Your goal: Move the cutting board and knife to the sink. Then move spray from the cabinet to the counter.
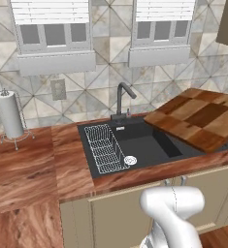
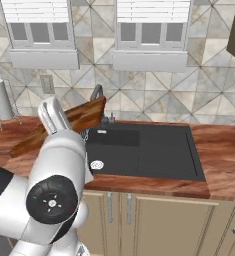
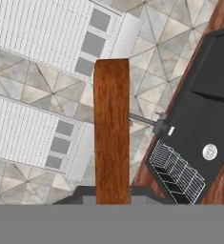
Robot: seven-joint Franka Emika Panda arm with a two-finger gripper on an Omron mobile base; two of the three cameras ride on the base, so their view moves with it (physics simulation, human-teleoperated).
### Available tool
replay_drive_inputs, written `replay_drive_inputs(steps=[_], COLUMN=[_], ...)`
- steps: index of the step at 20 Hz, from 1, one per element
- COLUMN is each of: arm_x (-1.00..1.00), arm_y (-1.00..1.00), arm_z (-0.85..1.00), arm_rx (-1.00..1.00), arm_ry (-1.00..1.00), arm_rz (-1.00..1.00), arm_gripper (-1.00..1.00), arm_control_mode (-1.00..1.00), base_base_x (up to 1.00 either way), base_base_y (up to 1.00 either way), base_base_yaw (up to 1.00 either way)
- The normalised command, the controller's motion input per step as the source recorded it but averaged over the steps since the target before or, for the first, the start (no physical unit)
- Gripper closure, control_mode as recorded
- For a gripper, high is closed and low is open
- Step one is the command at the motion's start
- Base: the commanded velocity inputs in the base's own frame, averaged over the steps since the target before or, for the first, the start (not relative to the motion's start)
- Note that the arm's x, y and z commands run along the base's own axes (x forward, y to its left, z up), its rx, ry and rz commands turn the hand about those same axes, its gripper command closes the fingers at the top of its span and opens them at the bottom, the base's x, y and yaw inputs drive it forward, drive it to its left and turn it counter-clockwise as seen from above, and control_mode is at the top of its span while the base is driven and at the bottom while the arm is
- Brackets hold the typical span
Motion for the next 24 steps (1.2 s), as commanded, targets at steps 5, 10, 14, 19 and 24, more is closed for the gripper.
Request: replay_drive_inputs(steps=[5,10,14,19,24], arm_x=[-0.07,0.10,0.56,0.57,0.54], arm_y=[-0.43,-0.14,-0.01,-0.02,0.00], arm_z=[-0.17,-0.21,-0.08,-0.08,-0.11], arm_rx=[0.00,0.00,0.00,0.00,-0.03], arm_ry=[0.11,0.31,0.27,0.04,0.00], arm_rz=[0.00,0.01,0.14,0.24,0.20], arm_gripper=[1.00,1.00,1.00,1.00,1.00], arm_control_mode=[-1.00,-1.00,-1.00,-1.00,-1.00], base_base_x=[0.00,0.00,0.00,0.00,0.00], base_base_y=[0.00,0.00,0.00,0.00,0.00], base_base_yaw=[0.00,0.00,0.00,0.00,0.00])
